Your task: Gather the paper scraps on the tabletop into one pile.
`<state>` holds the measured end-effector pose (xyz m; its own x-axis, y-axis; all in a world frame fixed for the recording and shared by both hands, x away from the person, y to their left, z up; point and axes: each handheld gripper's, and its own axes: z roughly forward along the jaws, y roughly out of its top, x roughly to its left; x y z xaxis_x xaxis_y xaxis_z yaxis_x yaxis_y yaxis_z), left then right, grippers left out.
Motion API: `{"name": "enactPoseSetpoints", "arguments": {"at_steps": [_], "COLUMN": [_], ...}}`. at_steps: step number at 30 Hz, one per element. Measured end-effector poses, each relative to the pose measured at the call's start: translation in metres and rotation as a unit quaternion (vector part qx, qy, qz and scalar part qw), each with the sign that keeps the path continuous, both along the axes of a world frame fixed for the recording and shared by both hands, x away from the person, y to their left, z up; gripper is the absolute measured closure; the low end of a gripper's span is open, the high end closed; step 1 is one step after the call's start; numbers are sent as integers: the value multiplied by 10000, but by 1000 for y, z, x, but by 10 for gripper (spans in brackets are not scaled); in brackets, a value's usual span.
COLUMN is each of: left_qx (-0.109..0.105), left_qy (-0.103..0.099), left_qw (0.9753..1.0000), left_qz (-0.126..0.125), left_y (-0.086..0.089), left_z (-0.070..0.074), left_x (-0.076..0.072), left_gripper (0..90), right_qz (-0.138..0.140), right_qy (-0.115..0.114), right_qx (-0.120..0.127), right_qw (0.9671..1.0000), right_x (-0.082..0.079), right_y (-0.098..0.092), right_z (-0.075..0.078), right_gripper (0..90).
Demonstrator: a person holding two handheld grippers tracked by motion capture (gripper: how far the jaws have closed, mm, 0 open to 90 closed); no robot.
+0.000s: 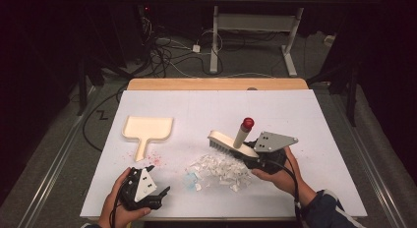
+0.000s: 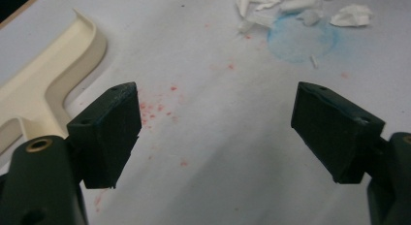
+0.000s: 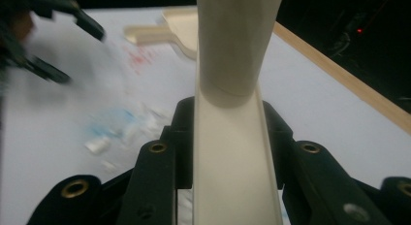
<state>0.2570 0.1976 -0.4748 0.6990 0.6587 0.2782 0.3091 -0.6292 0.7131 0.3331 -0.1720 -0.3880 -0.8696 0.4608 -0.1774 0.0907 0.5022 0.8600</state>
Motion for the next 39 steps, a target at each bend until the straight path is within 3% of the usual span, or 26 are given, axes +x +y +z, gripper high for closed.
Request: {"name": "enactPoseSetpoints", "arguments": {"at_steps": [3, 8, 14, 17, 19, 21, 24, 26, 29, 33, 39], "left_qx": [-138, -289, -208, -315, -507, -529, -382, -317, -155, -73, 61], "left_qy": [-100, -238, -338, -252, -233, -259, -246, -234, -300, -236, -244], "left_qw": [9997, 9984, 9975, 9959, 9942, 9936, 9956, 9966, 9979, 9993, 9997], "left_qz": [156, 414, 585, 814, 923, 959, 818, 728, 553, 296, 7], "left_y": [6, 17, 27, 39, 45, 46, 40, 35, 27, 12, -4], "left_z": [3, 8, 6, 4, 4, 4, 3, 2, 2, 1, 0], "left_x": [-1, -3, -1, 0, 2, 2, 1, 1, 0, -4, -8], "left_gripper": [172, 171, 170, 170, 171, 171, 171, 171, 171, 171, 171], "right_qz": [55, 352, 593, 573, 527, 425, 183, 62, -146, -409, -355], "right_qy": [327, 826, 1332, 1558, 1681, 1573, 1453, 1628, 1434, 1348, 1215], "right_qx": [308, 457, 323, 237, 203, 129, -49, -36, -160, -206, -37], "right_qw": [9990, 9949, 9888, 9858, 9841, 9866, 9892, 9866, 9894, 9898, 9920], "right_x": [-15, -39, -52, -50, -48, -45, -38, -32, -27, -21, -23], "right_y": [14, 48, 80, 90, 95, 97, 92, 86, 75, 63, 47], "right_z": [0, -10, -34, -47, -55, -57, -56, -55, -52, -48, -31], "right_gripper": [680, 680, 680, 680, 680, 680, 679, 680, 679, 679, 680]}}
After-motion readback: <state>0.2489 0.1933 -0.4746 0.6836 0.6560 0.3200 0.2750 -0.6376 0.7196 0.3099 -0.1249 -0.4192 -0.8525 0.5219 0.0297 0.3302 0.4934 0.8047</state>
